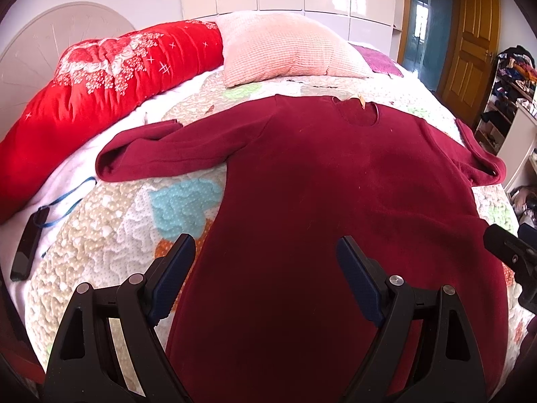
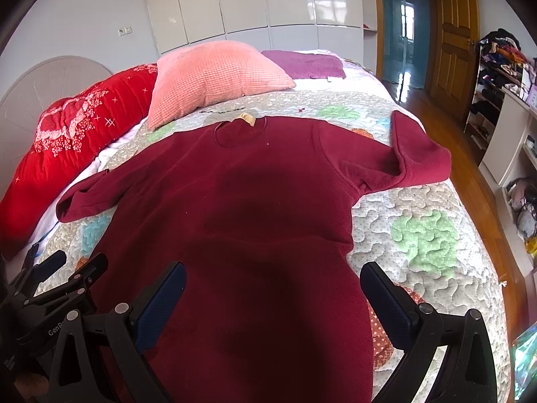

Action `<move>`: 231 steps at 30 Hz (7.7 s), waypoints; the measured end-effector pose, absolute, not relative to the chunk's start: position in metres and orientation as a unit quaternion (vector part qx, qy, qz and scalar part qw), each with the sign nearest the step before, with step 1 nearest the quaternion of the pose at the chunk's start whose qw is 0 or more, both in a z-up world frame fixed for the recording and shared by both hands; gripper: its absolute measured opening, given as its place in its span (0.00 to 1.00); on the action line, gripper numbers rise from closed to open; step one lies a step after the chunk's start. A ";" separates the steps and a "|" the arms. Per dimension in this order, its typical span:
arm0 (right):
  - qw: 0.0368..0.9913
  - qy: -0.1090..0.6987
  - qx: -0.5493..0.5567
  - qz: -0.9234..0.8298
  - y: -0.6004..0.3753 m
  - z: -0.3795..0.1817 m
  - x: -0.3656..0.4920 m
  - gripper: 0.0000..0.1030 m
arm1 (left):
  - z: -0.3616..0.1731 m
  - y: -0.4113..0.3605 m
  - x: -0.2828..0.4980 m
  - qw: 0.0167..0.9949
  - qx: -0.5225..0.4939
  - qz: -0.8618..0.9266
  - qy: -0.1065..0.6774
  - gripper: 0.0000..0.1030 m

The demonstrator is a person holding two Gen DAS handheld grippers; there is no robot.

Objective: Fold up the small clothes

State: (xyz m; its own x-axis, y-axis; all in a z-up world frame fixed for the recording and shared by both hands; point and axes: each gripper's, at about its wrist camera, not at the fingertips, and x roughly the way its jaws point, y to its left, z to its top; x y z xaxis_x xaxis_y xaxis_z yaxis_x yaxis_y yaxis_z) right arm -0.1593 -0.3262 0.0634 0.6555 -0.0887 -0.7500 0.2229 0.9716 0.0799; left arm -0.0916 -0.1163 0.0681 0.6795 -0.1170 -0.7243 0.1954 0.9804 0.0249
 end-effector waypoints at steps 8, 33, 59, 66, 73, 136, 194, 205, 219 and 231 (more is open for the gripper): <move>0.902 0.414 0.078 -0.101 -0.328 0.055 -0.142 1.00 | 0.064 -0.123 -0.064 0.913 0.041 -0.101 0.393 0.84; 0.896 0.420 0.084 -0.120 -0.324 0.042 -0.123 1.00 | 0.039 -0.120 -0.051 0.908 0.040 -0.124 0.399 0.84; 0.890 0.437 0.081 -0.104 -0.300 0.028 -0.105 1.00 | 0.044 -0.105 -0.050 0.907 0.018 -0.127 0.402 0.84; 0.890 0.442 0.077 -0.083 -0.289 0.023 -0.092 1.00 | 0.043 -0.095 -0.043 0.903 0.011 -0.125 0.411 0.84; 0.898 0.430 0.095 0.010 -0.251 0.039 -0.053 1.00 | 0.052 -0.037 -0.020 0.917 -0.010 -0.042 0.397 0.84; 0.939 0.316 0.135 0.030 -0.352 0.143 0.002 0.07 | 0.042 0.061 0.013 0.910 -0.100 0.079 0.395 0.84; 0.903 0.421 0.015 0.088 -0.297 0.060 0.024 0.46 | 0.039 -0.041 0.046 0.913 -0.008 -0.031 0.407 0.84; 0.873 0.474 0.061 -0.096 -0.442 0.034 0.010 0.06 | 0.046 -0.052 0.040 0.919 -0.009 -0.040 0.392 0.84; 0.896 0.421 0.025 -0.135 -0.430 0.059 -0.014 0.09 | 0.051 -0.056 0.037 0.922 -0.008 -0.045 0.384 0.84; 0.891 0.452 0.012 -0.038 -0.380 0.020 -0.017 0.11 | 0.060 -0.102 0.053 0.919 0.008 -0.091 0.383 0.84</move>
